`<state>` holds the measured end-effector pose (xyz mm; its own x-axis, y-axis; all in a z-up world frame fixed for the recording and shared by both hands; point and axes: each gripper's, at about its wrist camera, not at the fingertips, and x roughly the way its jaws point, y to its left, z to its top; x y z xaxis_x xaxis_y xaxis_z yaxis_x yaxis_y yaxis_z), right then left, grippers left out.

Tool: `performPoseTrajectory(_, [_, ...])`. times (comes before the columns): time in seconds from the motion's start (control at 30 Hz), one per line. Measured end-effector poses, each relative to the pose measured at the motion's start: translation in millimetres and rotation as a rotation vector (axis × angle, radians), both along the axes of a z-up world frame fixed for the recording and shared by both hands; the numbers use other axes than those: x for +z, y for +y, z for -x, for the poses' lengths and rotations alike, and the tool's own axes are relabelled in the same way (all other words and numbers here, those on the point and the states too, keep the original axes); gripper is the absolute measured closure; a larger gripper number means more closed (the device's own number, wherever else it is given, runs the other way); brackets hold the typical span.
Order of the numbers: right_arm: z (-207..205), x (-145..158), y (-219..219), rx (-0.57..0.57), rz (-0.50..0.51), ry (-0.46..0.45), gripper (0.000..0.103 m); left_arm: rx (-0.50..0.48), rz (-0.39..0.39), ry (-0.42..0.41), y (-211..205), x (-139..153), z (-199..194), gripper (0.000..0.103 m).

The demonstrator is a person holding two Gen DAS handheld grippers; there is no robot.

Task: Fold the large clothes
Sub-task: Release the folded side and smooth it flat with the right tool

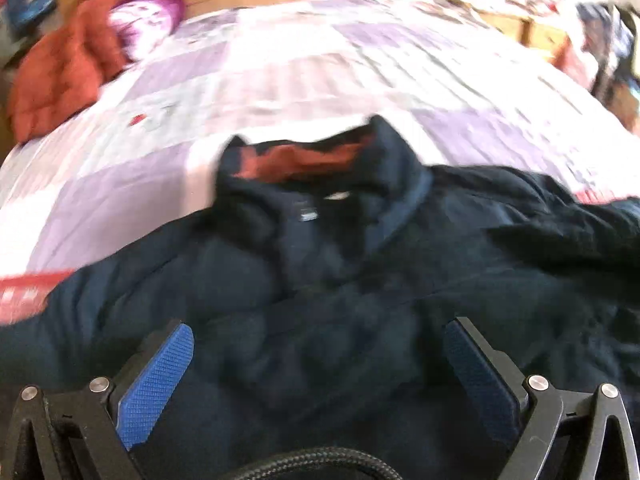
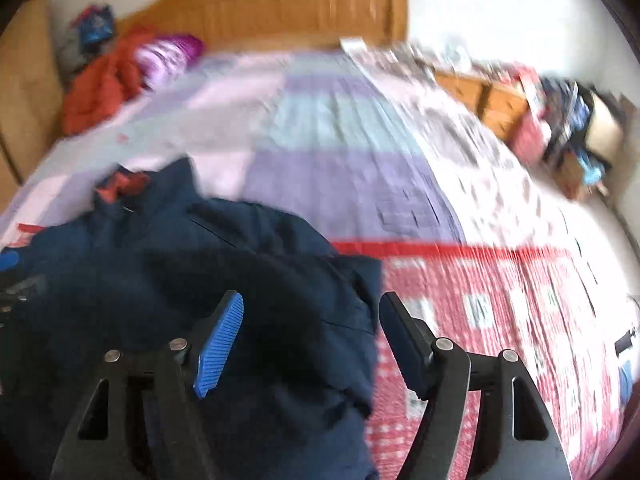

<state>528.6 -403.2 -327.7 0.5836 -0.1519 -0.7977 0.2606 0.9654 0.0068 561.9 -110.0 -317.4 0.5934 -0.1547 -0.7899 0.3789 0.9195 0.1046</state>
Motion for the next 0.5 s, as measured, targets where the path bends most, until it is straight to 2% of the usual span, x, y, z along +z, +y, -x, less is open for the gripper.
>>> performPoseTrajectory(0.03, [-6.7, -18.4, -7.3, -0.008, -0.007, 0.087, 0.029, -0.003, -0.033, 0.039, -9.2, -14.1, -5.9, 0.0])
performPoseTrajectory(0.07, [-8.0, -29.1, -14.1, -0.011, -0.041, 0.123, 0.029, 0.01, -0.058, 0.079, -9.1, -27.8, -12.5, 0.0])
performPoseTrajectory(0.1, [-5.7, -43.4, -26.3, -0.026, -0.112, 0.149, 0.027, 0.044, -0.104, 0.159, -6.1, -52.2, -21.9, 0.0])
performPoseTrajectory(0.13, [-2.4, -50.4, -35.6, -0.048, -0.154, 0.15, 0.024, 0.058, -0.108, 0.212, -0.4, -68.1, -29.4, 0.0])
performPoseTrajectory(0.17, [2.4, -54.1, -42.2, -0.07, -0.176, 0.141, 0.017, 0.058, -0.06, 0.232, 9.7, -76.8, -28.3, 0.0])
performPoseTrajectory(0.2, [7.2, -56.5, -46.6, -0.086, -0.194, 0.132, 0.016, 0.055, -0.034, 0.207, 16.0, -76.9, -24.7, 0.0])
performPoseTrajectory(0.23, [12.5, -56.3, -48.6, -0.093, -0.205, 0.117, 0.016, 0.043, -0.048, 0.183, 16.2, -75.9, -19.8, 0.0])
performPoseTrajectory(0.3, [18.6, -44.4, -41.2, -0.069, -0.153, 0.068, 0.016, 0.02, -0.08, 0.151, 13.3, -75.4, -11.3, 0.0])
performPoseTrajectory(0.33, [25.5, -31.2, -36.4, -0.049, -0.115, 0.01, 0.016, 0.019, -0.079, 0.15, 14.4, -74.9, -9.8, 0.0])
performPoseTrajectory(0.43, [40.7, -4.0, -37.8, -0.058, -0.103, -0.119, 0.016, 0.026, -0.068, 0.155, 17.3, -72.9, -7.6, 0.0])
performPoseTrajectory(0.5, [42.3, 8.3, -44.6, -0.121, -0.05, -0.147, 0.016, 0.034, -0.074, 0.149, 18.4, -69.3, -4.0, 0.0])
